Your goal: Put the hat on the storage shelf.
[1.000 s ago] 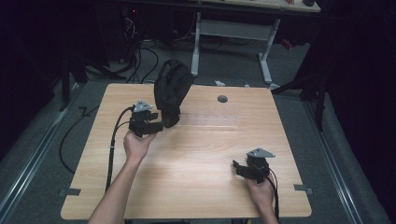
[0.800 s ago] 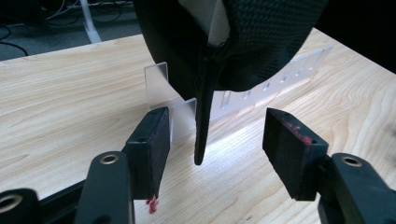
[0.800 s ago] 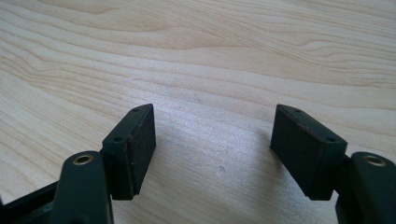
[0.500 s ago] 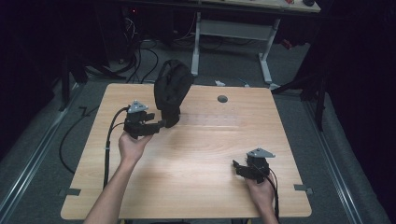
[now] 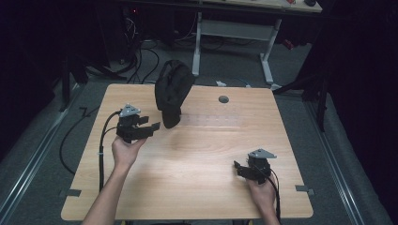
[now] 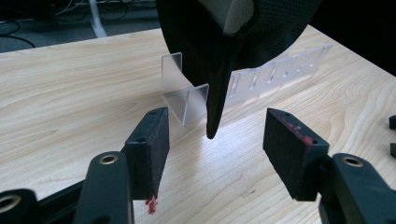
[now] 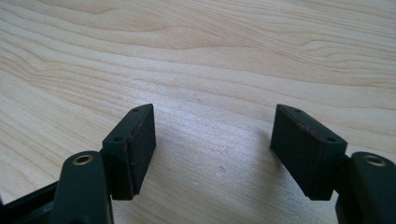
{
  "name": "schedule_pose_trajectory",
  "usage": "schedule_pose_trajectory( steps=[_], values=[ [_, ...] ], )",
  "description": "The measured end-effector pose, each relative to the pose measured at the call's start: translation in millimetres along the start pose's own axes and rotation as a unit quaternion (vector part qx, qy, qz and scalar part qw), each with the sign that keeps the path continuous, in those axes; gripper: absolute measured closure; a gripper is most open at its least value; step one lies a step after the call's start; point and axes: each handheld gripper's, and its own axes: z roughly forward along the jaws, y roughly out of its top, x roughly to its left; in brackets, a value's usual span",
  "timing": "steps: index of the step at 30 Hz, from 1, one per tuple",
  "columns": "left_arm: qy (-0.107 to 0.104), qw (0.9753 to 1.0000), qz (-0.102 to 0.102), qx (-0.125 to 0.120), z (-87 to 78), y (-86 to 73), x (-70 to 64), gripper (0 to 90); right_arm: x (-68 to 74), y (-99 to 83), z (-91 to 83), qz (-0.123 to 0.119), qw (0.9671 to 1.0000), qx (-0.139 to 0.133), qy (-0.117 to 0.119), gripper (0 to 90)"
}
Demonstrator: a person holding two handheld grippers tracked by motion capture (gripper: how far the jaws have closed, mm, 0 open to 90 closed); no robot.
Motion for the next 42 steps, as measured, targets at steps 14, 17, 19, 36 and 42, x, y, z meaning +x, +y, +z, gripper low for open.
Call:
schedule_pose_trajectory(
  steps=[14, 17, 19, 36, 42],
  values=[
    [-0.001, 0.9999, -0.011, 0.002, -21.1, -15.7, 2.1, 39.9, 0.0, 0.0, 0.0, 0.0, 1.0, 0.0, 0.0, 30.8],
    [-0.003, 0.9999, -0.016, 0.0, -25.6, -19.8, 2.4, 39.7, 0.1, 0.0, 0.0, 0.001, 1.0, 0.0, 0.0, 30.9],
    [-0.004, 0.9998, -0.02, -0.001, -27.7, -22.6, 2.3, 39.6, 0.1, 0.0, 0.0, 0.0, 1.0, 0.0, 0.0, 30.8],
    [-0.021, 0.9994, -0.025, 0.01, -37.1, -41.0, -6.2, 39.4, 0.2, -0.2, -0.1, -0.001, 1.0, -0.001, 0.0, 30.7],
    [-0.025, 0.9993, -0.025, 0.012, -38.8, -46.7, -10.9, 39.3, 0.3, -0.2, -0.1, -0.001, 1.0, -0.001, 0.0, 30.7]
  ],
)
